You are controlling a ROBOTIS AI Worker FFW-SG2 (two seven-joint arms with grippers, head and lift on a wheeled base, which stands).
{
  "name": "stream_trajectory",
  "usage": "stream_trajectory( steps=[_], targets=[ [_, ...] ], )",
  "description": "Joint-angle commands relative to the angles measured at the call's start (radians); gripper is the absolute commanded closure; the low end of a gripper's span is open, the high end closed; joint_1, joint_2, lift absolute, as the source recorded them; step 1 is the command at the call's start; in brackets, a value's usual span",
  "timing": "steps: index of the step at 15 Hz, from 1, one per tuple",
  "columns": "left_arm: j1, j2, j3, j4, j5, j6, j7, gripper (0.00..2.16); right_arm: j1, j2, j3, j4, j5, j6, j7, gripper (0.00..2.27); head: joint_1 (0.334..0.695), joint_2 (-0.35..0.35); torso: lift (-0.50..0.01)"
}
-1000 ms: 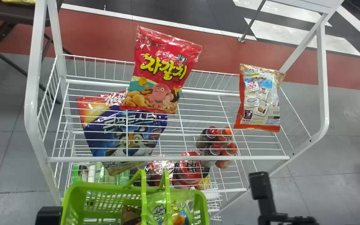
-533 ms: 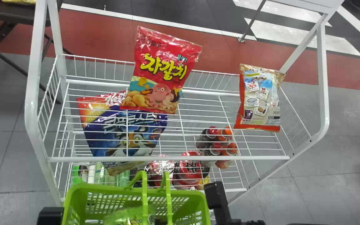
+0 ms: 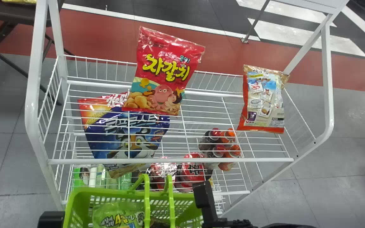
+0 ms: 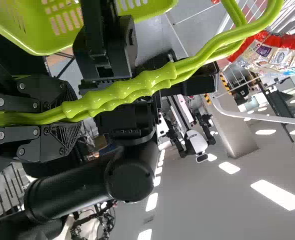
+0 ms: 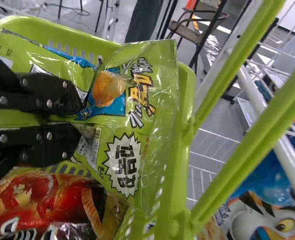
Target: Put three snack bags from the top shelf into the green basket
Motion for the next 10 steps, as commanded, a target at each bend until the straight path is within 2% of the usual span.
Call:
stream_trajectory(
  steps=[1,4,5,6,8,10],
  targets=[
    [-0.002,0.0,-0.001,0.0,0.0,0.0,0.0,1.6,0.006,-0.004,-0.06,-0.069,-0.001,0.142,0.025,0.02,0.695,-0.35,-0.047],
    [-0.002,0.0,-0.001,0.001,0.0,0.0,-0.001,1.6,0.026,-0.024,-0.143,-0.151,0.039,0.197,0.071,0.05,0.695,-0.35,-0.047],
    [0.0,0.0,-0.001,0.001,0.0,0.0,-0.001,1.6,0.027,-0.024,-0.18,-0.168,0.053,0.203,0.117,0.05,0.695,-0.35,-0.047],
    [0.0,0.0,-0.004,0.001,0.0,0.0,-0.001,1.6,0.027,-0.03,-0.213,-0.185,0.051,0.228,0.129,0.05,0.695,-0.35,-0.047],
    [0.001,0.0,-0.007,0.001,-0.003,-0.003,0.0,1.6,0.032,-0.024,-0.278,-0.21,0.044,0.234,0.135,0.06,0.695,-0.35,-0.047],
    [0.004,0.0,-0.007,0.001,-0.003,-0.006,-0.001,1.6,0.036,-0.002,-0.365,-0.236,0.028,0.166,0.149,0.09,0.695,-0.35,-0.047]
  ],
)
